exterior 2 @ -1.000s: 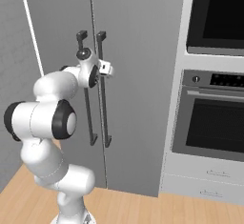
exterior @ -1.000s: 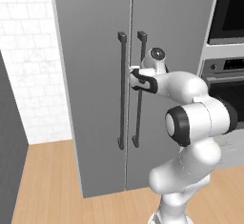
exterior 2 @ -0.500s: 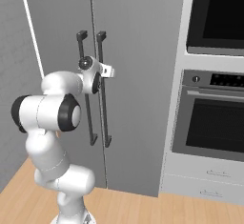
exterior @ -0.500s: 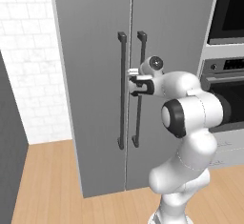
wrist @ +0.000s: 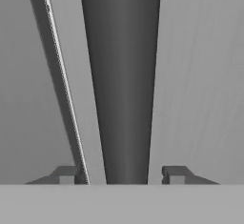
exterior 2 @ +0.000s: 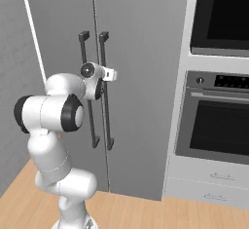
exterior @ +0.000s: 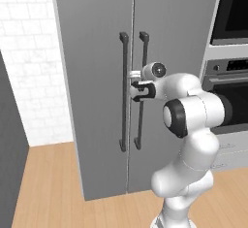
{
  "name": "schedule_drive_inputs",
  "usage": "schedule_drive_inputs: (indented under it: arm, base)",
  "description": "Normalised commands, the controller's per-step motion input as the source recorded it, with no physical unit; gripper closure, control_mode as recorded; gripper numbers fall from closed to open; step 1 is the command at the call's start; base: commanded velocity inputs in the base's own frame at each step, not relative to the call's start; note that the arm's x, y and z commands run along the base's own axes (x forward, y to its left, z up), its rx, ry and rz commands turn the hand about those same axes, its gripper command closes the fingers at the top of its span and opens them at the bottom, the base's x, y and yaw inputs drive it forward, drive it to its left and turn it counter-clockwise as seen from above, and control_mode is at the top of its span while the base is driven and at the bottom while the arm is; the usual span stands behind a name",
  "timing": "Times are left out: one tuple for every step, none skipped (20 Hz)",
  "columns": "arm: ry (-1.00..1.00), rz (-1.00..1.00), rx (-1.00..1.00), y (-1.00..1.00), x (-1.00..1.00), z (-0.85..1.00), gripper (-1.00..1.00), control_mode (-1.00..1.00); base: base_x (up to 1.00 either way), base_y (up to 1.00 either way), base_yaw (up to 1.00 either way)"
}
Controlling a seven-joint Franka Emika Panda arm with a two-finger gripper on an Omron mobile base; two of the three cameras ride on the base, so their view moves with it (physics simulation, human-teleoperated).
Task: Take the strawberry from the fridge and place it on top of the pancake, located on the dining counter.
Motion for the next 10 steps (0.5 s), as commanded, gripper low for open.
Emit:
schedule_drive_inputs:
  arm:
    - [0.0,0.0,0.0,0.0,0.0,-0.11,1.0,-1.0]
    - [0.0,0.0,0.0,-0.06,-0.17,0.0,1.0,-1.0]
    - [-0.02,0.0,-0.02,0.0,-0.44,0.0,1.0,-1.0]
    - [-0.14,0.0,-0.02,-0.03,-0.98,0.0,1.0,-1.0]
    - [-0.09,0.0,-0.02,-0.02,-1.0,0.0,1.0,-1.0]
    - [-0.06,0.03,0.0,-0.18,-1.0,0.0,1.0,-1.0]
    - [-0.11,0.07,0.0,-0.34,-1.0,0.0,1.0,-1.0]
    - [-0.13,0.07,0.0,-0.39,-1.0,0.0,1.0,-1.0]
    - [-0.11,0.08,0.0,-0.49,-1.0,0.0,1.0,-1.0]
    - [-0.09,0.09,0.0,-0.58,-1.0,0.0,1.0,-1.0]
  base:
    - [0.0,0.0,0.0]
    - [0.0,0.0,0.0]
    - [0.0,0.0,0.0]
    - [0.0,0.0,0.0]
    - [0.0,0.0,0.0]
    - [0.0,0.0,0.0]
    - [0.0,0.0,0.0]
    - [0.0,0.0,0.0]
    - [0.0,0.0,0.0]
    - [0.0,0.0,0.0]
